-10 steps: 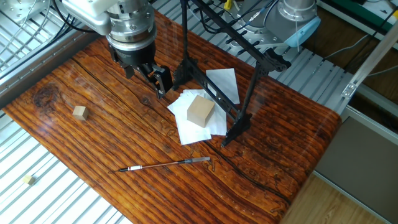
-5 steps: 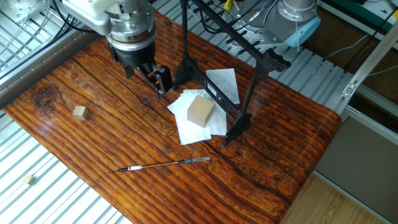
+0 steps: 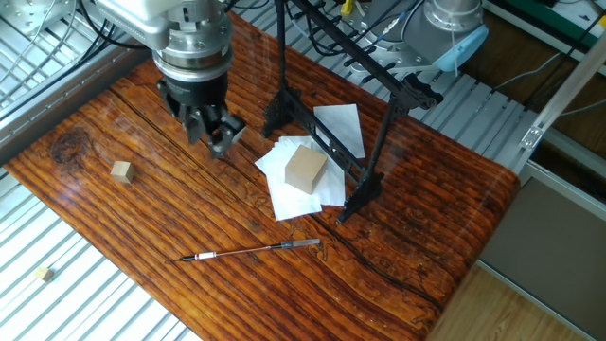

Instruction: Place the brush on the pen rack

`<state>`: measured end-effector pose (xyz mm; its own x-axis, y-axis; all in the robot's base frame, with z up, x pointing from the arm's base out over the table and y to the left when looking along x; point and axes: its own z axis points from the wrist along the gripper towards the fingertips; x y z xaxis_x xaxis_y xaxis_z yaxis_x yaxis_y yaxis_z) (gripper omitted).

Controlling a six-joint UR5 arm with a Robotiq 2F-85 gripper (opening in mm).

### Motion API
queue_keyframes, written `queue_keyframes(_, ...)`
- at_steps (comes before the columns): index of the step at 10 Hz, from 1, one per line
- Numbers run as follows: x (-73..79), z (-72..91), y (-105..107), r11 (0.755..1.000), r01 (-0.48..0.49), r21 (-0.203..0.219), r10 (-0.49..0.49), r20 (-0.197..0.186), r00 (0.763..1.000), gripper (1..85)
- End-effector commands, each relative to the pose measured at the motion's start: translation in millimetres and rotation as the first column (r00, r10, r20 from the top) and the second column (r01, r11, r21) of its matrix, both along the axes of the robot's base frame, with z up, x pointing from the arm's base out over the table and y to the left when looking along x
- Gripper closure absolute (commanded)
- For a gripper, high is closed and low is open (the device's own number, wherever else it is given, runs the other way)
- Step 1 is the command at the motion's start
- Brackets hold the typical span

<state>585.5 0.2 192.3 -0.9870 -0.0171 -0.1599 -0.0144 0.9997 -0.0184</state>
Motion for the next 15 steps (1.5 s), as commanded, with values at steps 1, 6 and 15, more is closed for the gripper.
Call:
queue_keyframes(1, 8.1, 2.4, 0.7, 1.0, -0.002, 0.0, 0.002, 0.032, 0.999, 84.7)
queue_keyframes(6, 7.3, 2.2, 0.5, 1.0, 0.001, 0.001, -0.001, 0.029, 1.0, 84.7)
queue_keyframes(15, 5.9, 2.0, 0.6, 1.0, -0.029, -0.002, 0.029, 0.025, 0.999, 84.7)
